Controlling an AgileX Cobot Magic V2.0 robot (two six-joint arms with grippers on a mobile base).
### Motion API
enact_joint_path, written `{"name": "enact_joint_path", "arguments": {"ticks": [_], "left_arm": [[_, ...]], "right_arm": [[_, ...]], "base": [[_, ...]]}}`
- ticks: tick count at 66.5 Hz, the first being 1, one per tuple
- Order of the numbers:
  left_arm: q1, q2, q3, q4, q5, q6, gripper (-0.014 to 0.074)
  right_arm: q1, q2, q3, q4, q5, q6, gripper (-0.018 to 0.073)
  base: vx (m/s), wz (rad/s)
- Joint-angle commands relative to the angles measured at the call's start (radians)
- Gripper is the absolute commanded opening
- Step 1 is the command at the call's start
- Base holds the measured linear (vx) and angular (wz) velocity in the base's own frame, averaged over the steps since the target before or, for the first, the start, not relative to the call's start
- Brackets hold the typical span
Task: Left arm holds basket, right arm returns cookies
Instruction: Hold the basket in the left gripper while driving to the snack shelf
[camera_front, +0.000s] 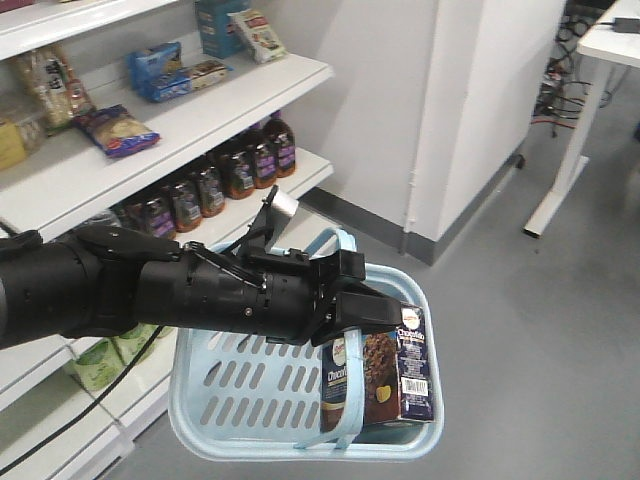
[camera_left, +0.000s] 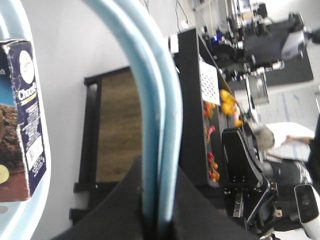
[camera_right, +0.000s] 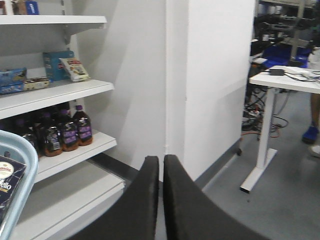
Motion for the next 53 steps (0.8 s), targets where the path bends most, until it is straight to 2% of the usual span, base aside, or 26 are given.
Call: {"name": "enact_joint_path", "arguments": {"ticks": [1, 53], "left_arm": [[-0.003, -0.053, -0.029, -0.109, 0.055, 0.007, -0.0003], [-0.003, -0.053, -0.029, -0.108, 0.058, 0.007, -0.0003]], "right_arm": [[-0.004, -0.012, 0.018, -0.011, -0.073, 0.001, -0.0006], [-0.004, -0.012, 0.018, -0.011, -0.073, 0.001, -0.0006]], "base": [[0.23, 0.62], [0.20, 0.67]]}}
